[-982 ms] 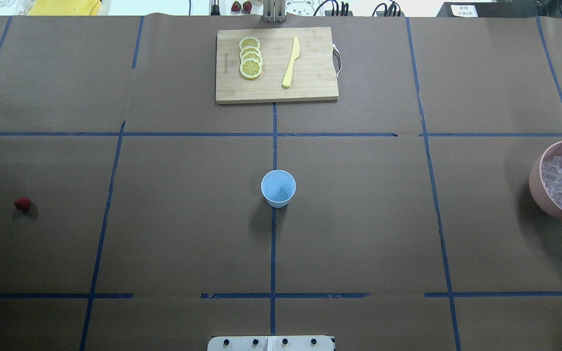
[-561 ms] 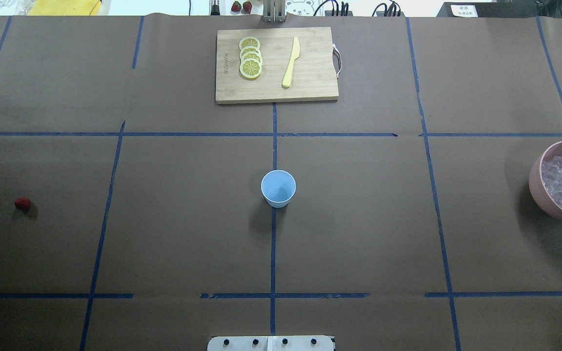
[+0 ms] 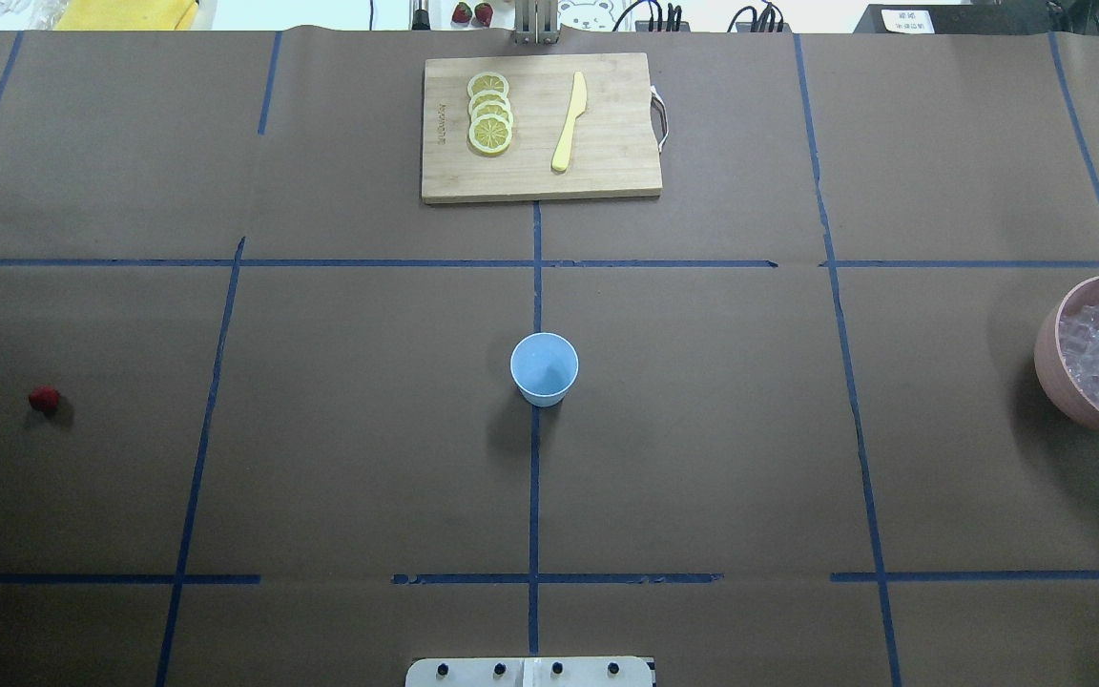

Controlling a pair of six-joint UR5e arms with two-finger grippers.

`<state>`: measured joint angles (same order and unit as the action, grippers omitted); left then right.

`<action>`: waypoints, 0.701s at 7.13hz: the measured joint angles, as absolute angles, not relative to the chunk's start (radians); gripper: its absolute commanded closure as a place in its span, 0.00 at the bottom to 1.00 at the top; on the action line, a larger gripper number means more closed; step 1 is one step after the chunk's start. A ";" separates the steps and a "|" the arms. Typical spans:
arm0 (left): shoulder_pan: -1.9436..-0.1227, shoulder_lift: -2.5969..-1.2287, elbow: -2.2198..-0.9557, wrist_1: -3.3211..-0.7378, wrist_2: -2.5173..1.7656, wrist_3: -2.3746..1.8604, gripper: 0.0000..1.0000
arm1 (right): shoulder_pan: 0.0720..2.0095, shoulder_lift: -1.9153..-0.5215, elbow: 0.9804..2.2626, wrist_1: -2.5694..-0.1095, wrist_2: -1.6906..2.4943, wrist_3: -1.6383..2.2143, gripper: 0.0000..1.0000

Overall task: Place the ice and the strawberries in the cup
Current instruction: 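Grasp an ice cube from the pink bowl with the right gripper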

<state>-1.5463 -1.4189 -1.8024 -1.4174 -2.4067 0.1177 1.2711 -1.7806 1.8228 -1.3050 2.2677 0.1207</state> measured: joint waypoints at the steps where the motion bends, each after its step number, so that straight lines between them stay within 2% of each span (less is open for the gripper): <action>1: -1.546 -1.419 -1.802 -1.418 -2.408 0.118 0.00 | 1.277 -1.807 1.898 -1.310 2.271 0.173 1.00; 3: -1.547 -1.419 -1.806 -1.418 -2.413 0.117 0.00 | 1.242 -1.806 2.016 -1.310 2.302 0.419 1.00; 5: -1.548 -1.419 -1.808 -1.418 -2.426 0.118 0.00 | 1.129 -1.726 2.093 -1.308 2.328 0.732 1.00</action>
